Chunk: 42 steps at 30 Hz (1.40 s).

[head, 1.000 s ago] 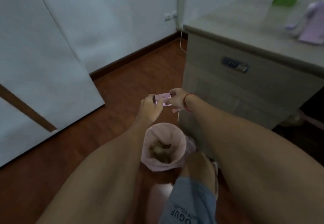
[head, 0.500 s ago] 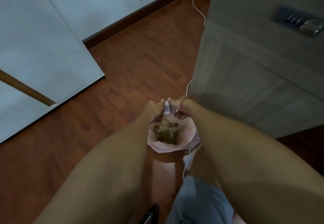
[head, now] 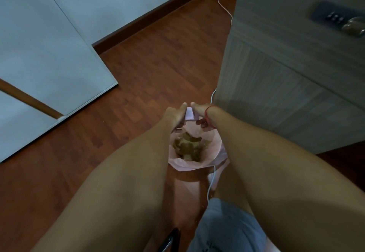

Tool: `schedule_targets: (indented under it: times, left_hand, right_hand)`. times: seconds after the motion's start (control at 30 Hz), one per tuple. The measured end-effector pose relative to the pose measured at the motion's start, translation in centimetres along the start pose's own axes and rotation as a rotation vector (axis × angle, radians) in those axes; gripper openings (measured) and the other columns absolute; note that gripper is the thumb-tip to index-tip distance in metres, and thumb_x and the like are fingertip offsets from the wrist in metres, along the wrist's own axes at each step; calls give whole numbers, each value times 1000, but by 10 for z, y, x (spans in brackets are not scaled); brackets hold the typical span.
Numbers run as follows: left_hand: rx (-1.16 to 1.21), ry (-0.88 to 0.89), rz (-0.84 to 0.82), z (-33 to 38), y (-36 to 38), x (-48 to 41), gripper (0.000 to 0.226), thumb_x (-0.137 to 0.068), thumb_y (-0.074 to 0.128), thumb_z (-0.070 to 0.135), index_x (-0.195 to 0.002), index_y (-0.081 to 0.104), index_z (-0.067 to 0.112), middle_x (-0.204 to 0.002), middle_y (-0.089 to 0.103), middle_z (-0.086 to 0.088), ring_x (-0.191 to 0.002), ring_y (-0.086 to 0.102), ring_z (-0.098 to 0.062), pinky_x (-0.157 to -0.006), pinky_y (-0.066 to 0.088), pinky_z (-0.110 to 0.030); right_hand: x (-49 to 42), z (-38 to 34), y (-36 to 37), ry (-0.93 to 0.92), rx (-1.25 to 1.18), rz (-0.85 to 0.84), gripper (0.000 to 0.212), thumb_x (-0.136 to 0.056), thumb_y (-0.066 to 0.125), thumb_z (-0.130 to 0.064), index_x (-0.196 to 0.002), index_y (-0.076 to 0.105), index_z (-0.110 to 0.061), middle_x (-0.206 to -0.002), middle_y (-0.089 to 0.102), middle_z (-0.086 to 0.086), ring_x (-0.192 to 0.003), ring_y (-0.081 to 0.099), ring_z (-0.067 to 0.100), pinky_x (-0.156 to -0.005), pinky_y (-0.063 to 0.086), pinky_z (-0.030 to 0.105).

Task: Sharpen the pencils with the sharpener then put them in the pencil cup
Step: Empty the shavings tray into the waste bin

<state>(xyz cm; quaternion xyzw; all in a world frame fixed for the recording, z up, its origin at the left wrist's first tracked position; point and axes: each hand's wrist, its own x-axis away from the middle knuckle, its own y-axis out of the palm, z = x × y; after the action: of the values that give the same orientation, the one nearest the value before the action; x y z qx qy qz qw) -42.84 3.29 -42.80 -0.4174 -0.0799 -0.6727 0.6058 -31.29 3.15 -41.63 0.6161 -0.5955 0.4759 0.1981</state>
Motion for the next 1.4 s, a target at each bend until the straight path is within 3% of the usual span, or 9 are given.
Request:
schedule_targets:
  times: [0.2,0.3,0.57,0.73,0.87,1.03,1.17,1.3,1.4]
  left_hand:
    - [-9,-7,-46,5,-5,2,46,-93,42,51,-96,61,9,-66,58,-6,-54,49,-16,-62,53,-29]
    - [-4,-25,-69,7,-10,0,46,-92,42,53,-94,60,11,-65,55,-5,-52,47,-15,-56,52,-27]
    - [-13,-62,-154,4,-13,2,43,-93,37,55,-91,57,18,-64,54,-1,-49,42,-12,-51,46,-24]
    - [-8,-63,-159,3,-11,4,44,-91,39,56,-86,57,16,-59,51,-1,-48,43,-13,-51,48,-23]
    - [1,-78,-172,7,-10,6,47,-93,37,56,-83,57,14,-57,49,-2,-47,42,-14,-51,46,-25]
    - [20,-116,-176,10,-10,9,49,-92,37,57,-98,55,12,-59,49,-3,-47,43,-15,-50,48,-25]
    - [15,-123,-180,14,-12,15,46,-94,37,54,-89,55,12,-58,50,-3,-47,42,-13,-50,48,-24]
    - [-17,-101,-148,18,-11,14,48,-94,37,54,-88,56,10,-61,50,-5,-49,42,-15,-52,50,-26]
    - [-18,-112,-151,18,-12,16,47,-94,37,53,-91,56,10,-62,50,-5,-49,43,-15,-53,52,-28]
  right_hand:
    - [9,-4,-1,0,-42,-6,53,-93,41,-55,-110,57,-7,-74,55,9,-58,45,20,-72,48,32]
    - [16,-8,0,-1,-43,-39,46,-95,41,-48,-117,54,-10,-73,50,8,-59,42,19,-74,46,31]
    - [28,-11,-5,-45,106,-52,21,-90,40,-19,-103,48,-5,-82,53,11,-60,40,20,-77,43,29]
    - [31,-8,-6,-30,117,-54,16,-92,38,-17,-88,48,-5,-72,49,9,-58,40,20,-76,43,27]
    - [29,-9,-2,-51,26,34,20,-92,43,-23,-96,47,-4,-71,46,10,-56,40,19,-71,43,28]
    - [31,-15,-2,-58,59,69,25,-89,46,-28,-95,47,-4,-92,52,11,-71,48,21,-77,46,29]
    - [39,-14,-6,-50,128,46,24,-87,43,-27,-79,48,-5,-70,48,10,-54,40,21,-70,42,29]
    - [37,-13,1,-46,33,85,29,-87,48,-34,-86,54,-6,-67,52,11,-53,44,22,-66,47,29]
    - [39,-13,-1,-63,52,83,30,-88,48,-34,-77,53,-6,-68,52,11,-54,45,22,-72,48,32]
